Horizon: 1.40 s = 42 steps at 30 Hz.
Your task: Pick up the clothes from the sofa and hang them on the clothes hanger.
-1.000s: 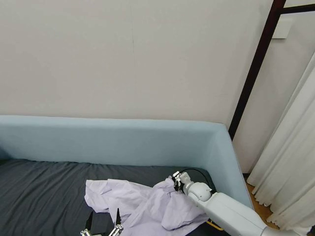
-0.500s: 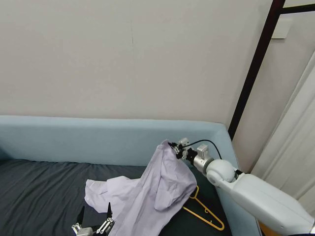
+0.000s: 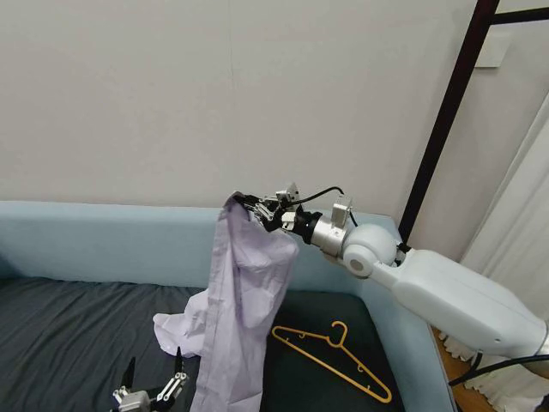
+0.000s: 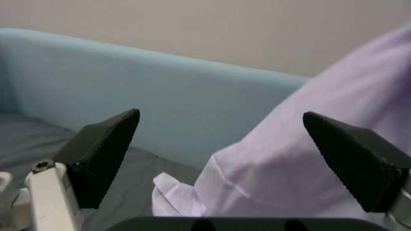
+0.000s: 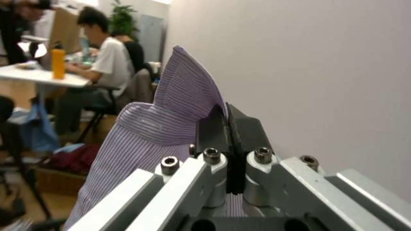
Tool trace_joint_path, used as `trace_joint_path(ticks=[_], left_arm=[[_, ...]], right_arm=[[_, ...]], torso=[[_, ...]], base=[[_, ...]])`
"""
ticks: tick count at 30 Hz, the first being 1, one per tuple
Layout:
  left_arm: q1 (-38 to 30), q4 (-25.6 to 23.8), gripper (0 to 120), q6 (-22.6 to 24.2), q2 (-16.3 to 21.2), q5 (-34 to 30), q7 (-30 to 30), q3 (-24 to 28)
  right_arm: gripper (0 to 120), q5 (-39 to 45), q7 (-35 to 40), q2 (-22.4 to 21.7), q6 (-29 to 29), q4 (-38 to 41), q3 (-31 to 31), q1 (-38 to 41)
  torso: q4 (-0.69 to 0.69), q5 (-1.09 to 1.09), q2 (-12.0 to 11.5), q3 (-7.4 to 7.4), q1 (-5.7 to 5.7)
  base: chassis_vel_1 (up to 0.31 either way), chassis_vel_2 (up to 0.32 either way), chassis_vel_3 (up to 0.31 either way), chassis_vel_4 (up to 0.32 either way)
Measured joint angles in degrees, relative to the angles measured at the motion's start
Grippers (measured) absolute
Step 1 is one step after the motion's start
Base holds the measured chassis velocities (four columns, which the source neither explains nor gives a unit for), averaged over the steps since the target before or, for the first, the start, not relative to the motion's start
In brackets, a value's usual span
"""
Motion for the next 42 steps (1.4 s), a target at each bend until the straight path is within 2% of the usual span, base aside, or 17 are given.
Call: trace_joint_path(ticks=[1, 6, 11, 13, 17, 20, 21, 25, 26, 27, 28, 31, 36, 38, 40, 41, 42], left_arm=[[0.0, 0.0, 100, 0.0, 0.0, 0.0, 0.0, 0.0], [-1.26, -0.96, 100, 1.87, 3.65, -4.56, -0.27, -2.53], [-2.46, -1.45, 100, 3.69, 6.62, -6.37, -0.34, -2.65], [-4.64, -1.59, 100, 5.6, 10.05, -7.73, -0.53, -2.37], [-7.04, -1.44, 100, 6.98, 13.63, -8.89, -0.63, -1.68], [-11.05, 0.43, 100, 8.47, 19.31, -10.83, -0.05, 0.4], [-11.05, 0.43, 100, 8.47, 19.31, -10.83, -0.05, 0.4], [-16.89, 5.91, 100, 7.78, 28.96, -14.71, 5.67, 3.72], [-17.91, 7.38, 100, 7.24, 30.88, -15.81, 7.35, 4.56], [-17.91, 7.38, 100, 7.24, 30.88, -15.81, 7.35, 4.56], [-19.25, 9.43, 100, 6.2, 33.89, -17.69, 10.09, 5.79], [-22.23, 12.62, 100, 4.14, 38.74, -21.23, 15.35, 8.77], [-26.97, 16.86, 100, 1.75, 42.95, -23.16, 22.28, 13.05], [-33.17, 20.47, 100, 0.74, 44.82, -24.43, 26.68, 19.26], [-41.08, 24.02, 100, -0.4, 45.77, -26.15, 31.91, 26.5], [-41.08, 24.02, 100, -0.4, 45.77, -26.15, 31.91, 26.5], [-44.94, 26.77, 100, -1.6, 45.87, -28.04, 36.98, 29.87]], right_arm=[[0, 0.0, 0.0, 0.0, 0.0, 0.0, 0.0, 0.0], [0, -8.05, -11.27, -7.29, 6.06, -3.59, 0.69, -8.05], [0, -12.28, -13.54, -8.65, 9.18, -4.35, 0.93, -11.4], [0, -13.85, -15.12, -8.98, 11.44, -4.43, 0.96, -12.32], [0, -13.9, -15.67, -8.89, 12.39, -4.56, 0.63, -11.95], [0, -12.71, -15.91, -8.72, 12.54, -4.46, 0.78, -11.32], [0, -12.71, -15.91, -8.72, 12.54, -4.46, 0.78, -11.32], [0, -12.03, -15.79, -9.35, 12.68, -3.07, 0.96, -11.54], [0, -11.92, -15.74, -9.37, 12.72, -2.9, 0.97, -11.59], [0, -11.92, -15.74, -9.37, 12.72, -2.9, 0.97, -11.59], [0, -11.73, -15.66, -9.11, 12.8, -2.89, 0.93, -11.5], [0, -11.42, -15.59, -8.34, 12.98, -2.92, 0.68, -11.01], [0, -10.89, -15.38, -6.76, 13.36, -3.12, -0.29, -9.79], [0, -10.46, -15.16, -5.83, 13.41, -2.82, -1.03, -9.02], [0, -10.34, -14.89, -6.16, 13.42, -1.77, -1.05, -9.05], [0, -10.34, -14.89, -6.16, 13.42, -1.77, -1.05, -9.05], [0, -10.23, -14.77, -6.49, 13.42, -1.22, -1.05, -9.07]], torso=[[0.0, 0.0, 0.0, 0.0, 0.0], [-0.05, 0.04, 0.0, 0.0, 0.0], [-0.03, 0.04, 0.0, 0.0, 0.0], [-0.03, 0.01, 0.0, 0.0, 0.0], [-0.02, 0.01, 0.0, 0.0, 0.0], [0.0, -0.01, 0.0, 0.01, 0.0], [0.0, -0.01, 0.0, 0.01, 0.0], [-0.03, 0.0, 0.0, 0.0, 0.0], [-0.05, -0.01, 0.0, 0.01, 0.0], [-0.05, -0.01, 0.0, 0.01, 0.0], [-0.05, -0.02, -0.01, 0.01, 0.0], [0.01, 0.01, -0.01, 0.01, 0.0], [-0.04, 0.0, 0.0, 0.01, 0.0], [0.05, -0.01, -0.01, 0.01, 0.0], [-0.02, -0.01, -0.01, 0.01, 0.01], [-0.02, -0.01, -0.01, 0.01, 0.01], [-0.05, 0.03, -0.01, 0.01, 0.0]], base=[[0.0, 0.0, 0.0, 0.0], [0.0, 0.0, 0.0, 0.0], [0.0, 0.0, 0.0, 0.0], [0.0, 0.0, 0.0, 0.0], [0.0, 0.0, 0.0, 0.0], [0.0, 0.0, 0.0, 0.0], [0.0, 0.0, 0.0, 0.0], [0.0, 0.0, 0.0, 0.0], [0.0, 0.0, 0.0, 0.0], [0.0, 0.0, 0.0, 0.0], [0.0, 0.0, 0.0, 0.0], [0.0, 0.0, 0.0, 0.0], [0.0, 0.0, 0.0, 0.0], [0.0, 0.0, 0.0, 0.0], [0.0, 0.0, 0.0, 0.0], [0.0, 0.0, 0.0, 0.0], [0.0, 0.0, 0.0, 0.0]])
